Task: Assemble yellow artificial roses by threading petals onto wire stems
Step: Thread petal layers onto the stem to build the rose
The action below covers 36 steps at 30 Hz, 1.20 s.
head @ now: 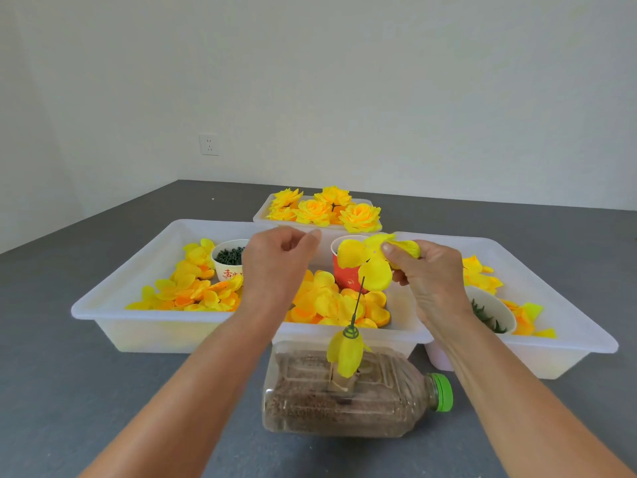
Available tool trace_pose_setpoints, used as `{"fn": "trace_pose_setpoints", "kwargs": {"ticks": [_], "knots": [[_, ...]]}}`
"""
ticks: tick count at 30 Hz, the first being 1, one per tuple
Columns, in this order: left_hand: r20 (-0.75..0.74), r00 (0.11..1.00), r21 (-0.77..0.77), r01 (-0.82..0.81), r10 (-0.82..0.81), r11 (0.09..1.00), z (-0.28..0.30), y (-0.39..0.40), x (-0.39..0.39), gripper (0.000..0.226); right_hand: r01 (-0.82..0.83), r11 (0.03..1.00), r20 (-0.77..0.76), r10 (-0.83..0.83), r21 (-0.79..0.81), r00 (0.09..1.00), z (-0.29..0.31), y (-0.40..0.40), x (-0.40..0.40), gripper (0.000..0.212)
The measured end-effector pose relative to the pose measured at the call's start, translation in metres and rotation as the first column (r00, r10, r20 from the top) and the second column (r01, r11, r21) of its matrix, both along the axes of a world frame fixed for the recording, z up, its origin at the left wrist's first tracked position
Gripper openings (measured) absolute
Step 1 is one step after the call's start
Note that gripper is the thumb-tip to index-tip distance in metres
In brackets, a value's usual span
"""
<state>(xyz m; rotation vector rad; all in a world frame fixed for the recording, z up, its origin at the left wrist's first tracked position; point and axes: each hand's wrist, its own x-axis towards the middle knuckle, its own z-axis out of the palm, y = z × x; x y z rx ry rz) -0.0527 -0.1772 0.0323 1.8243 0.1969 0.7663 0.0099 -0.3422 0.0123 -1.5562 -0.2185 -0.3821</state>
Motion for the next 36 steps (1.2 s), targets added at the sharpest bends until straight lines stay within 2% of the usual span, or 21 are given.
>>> {"fn": "trace_pose_setpoints", "kwargs": {"ticks": [2,4,6,8,10,13,18,23,26,28,29,31,34,36], "knots": [[-0.127,0.979,-0.137,0.139,-0.157,0.981,0.007,0.002,0.018,0.020,-0.026,0.999,-0.012,0.026,-0.020,1.000,0.000,0.005,0.004,0.022],[-0.309,0.883,-0.275,0.273,-0.354,0.922,0.011,0.003,0.030,0.022,-0.101,0.995,-0.038,0.101,0.018,0.994,0.000,0.011,0.005,0.018],[-0.382,0.781,-0.350,0.372,-0.493,0.860,0.011,0.004,0.037,0.015,-0.160,0.984,-0.072,0.165,0.074,0.984,0.000,0.015,0.007,0.016],[-0.348,0.789,-0.373,0.379,-0.506,0.847,0.009,0.004,0.041,0.008,-0.188,0.977,-0.116,0.199,0.104,0.973,-0.002,0.015,0.011,0.017],[-0.289,0.840,-0.393,0.333,-0.458,0.858,0.007,0.006,0.044,0.011,-0.264,0.950,-0.161,0.291,0.170,0.943,-0.005,0.012,0.015,0.007],[-0.242,0.875,-0.381,0.310,-0.418,0.871,0.004,0.007,0.047,0.012,-0.346,0.887,-0.194,0.414,0.307,0.889,-0.010,0.008,0.019,0.010],[-0.230,0.897,-0.272,0.314,-0.378,0.910,-0.008,0.005,0.053,0.014,-0.190,0.959,-0.182,0.229,0.208,0.956,-0.019,0.016,0.026,0.016],[-0.207,0.931,-0.081,0.290,-0.301,0.953,-0.015,0.003,0.060,0.016,-0.058,0.983,-0.154,0.086,0.176,0.984,-0.027,0.025,0.032,0.030],[-0.184,0.969,0.153,0.197,-0.168,0.969,-0.019,0.003,0.065,0.038,0.008,0.988,-0.126,0.012,0.155,0.992,-0.033,0.029,0.033,0.037],[-0.169,0.984,0.322,0.114,-0.061,0.940,-0.021,0.000,0.065,0.050,0.023,0.993,-0.131,-0.007,0.119,0.991,-0.037,0.032,0.032,0.036],[-0.160,0.986,0.358,0.093,-0.037,0.929,-0.022,-0.001,0.065,0.052,0.022,0.994,-0.151,-0.006,0.110,0.989,-0.038,0.033,0.032,0.035],[-0.149,0.988,0.303,0.094,-0.051,0.948,-0.028,0.000,0.067,0.054,0.003,0.991,-0.213,0.026,0.135,0.977,-0.041,0.034,0.033,0.033],[-0.193,0.962,-0.018,0.191,-0.191,0.981,-0.033,0.005,0.070,0.034,-0.121,0.940,-0.301,0.222,0.320,0.928,-0.037,0.032,0.035,0.017],[-0.235,0.944,-0.133,0.204,-0.230,0.970,-0.036,0.010,0.070,0.021,-0.169,0.892,-0.320,0.320,0.419,0.892,-0.035,0.029,0.037,0.013]]}}
